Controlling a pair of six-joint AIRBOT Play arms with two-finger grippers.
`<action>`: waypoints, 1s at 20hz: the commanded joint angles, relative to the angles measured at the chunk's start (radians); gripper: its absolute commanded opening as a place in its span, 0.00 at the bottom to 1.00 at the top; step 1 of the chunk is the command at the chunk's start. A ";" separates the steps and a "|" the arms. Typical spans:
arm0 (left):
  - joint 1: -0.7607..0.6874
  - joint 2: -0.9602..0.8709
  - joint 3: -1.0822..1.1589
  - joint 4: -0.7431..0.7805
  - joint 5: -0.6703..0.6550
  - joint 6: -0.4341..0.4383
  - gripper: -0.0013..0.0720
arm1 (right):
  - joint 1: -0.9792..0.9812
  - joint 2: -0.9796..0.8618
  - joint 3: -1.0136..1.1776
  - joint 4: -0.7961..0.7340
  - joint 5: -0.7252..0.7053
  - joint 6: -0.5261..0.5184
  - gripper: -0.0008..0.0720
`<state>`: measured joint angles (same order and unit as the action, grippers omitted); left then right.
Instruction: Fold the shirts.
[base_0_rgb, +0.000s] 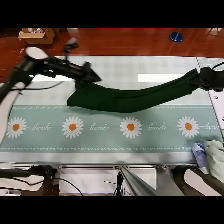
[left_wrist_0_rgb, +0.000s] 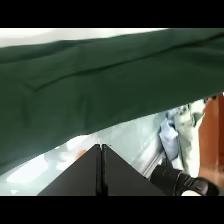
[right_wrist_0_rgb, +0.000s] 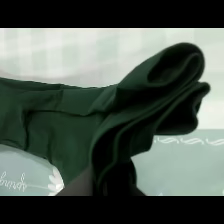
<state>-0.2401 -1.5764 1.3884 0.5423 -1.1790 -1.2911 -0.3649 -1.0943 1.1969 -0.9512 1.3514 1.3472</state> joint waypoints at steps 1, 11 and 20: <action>-0.183 -0.030 -0.005 -0.008 0.127 -0.063 0.05 | -0.001 0.097 0.000 -0.042 0.093 0.026 0.05; -0.430 -0.213 -0.004 -0.096 0.229 -0.083 0.05 | -0.001 0.274 0.000 -0.055 0.186 0.112 0.05; -0.584 -0.341 0.014 -0.261 0.256 -0.082 0.05 | -0.001 0.301 0.000 -0.077 0.211 0.139 0.05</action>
<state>-0.7822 -1.8706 1.3911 0.3519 -0.9428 -1.3735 -0.3649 -0.7986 1.1969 -1.0290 1.5497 1.4773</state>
